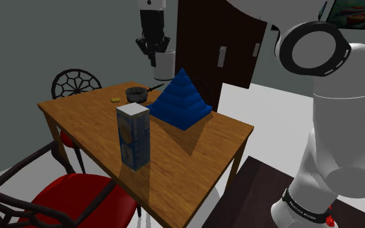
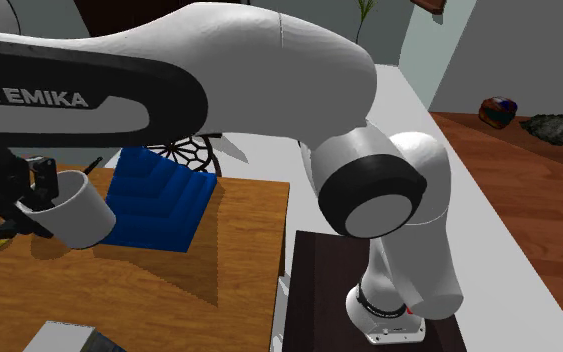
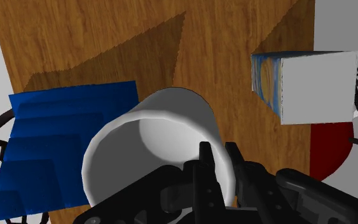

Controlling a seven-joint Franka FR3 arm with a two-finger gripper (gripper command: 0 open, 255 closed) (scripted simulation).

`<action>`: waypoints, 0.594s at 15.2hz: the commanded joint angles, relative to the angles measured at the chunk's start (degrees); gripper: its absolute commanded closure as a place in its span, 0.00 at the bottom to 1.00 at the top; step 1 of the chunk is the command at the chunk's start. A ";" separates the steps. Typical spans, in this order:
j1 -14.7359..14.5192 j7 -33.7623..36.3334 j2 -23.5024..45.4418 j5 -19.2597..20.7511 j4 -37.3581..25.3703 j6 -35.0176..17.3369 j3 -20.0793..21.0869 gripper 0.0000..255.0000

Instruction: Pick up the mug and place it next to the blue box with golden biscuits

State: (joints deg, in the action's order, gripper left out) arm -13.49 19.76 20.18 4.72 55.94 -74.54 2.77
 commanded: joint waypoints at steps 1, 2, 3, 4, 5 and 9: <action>-0.83 1.15 0.90 0.11 -0.99 0.16 0.31 1.00; -0.76 1.22 0.09 0.04 1.11 -1.13 0.32 1.00; -0.69 1.28 -0.64 -0.02 3.06 -2.35 0.33 1.00; -0.62 1.34 -1.30 -0.07 4.89 -3.51 0.34 1.00; -0.57 1.40 -1.91 -0.12 6.62 -4.64 0.34 1.00; -0.39 1.60 -3.85 -0.26 12.73 -8.80 0.34 1.00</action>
State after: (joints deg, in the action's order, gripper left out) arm -13.88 21.25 16.74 4.49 67.26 -82.29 3.10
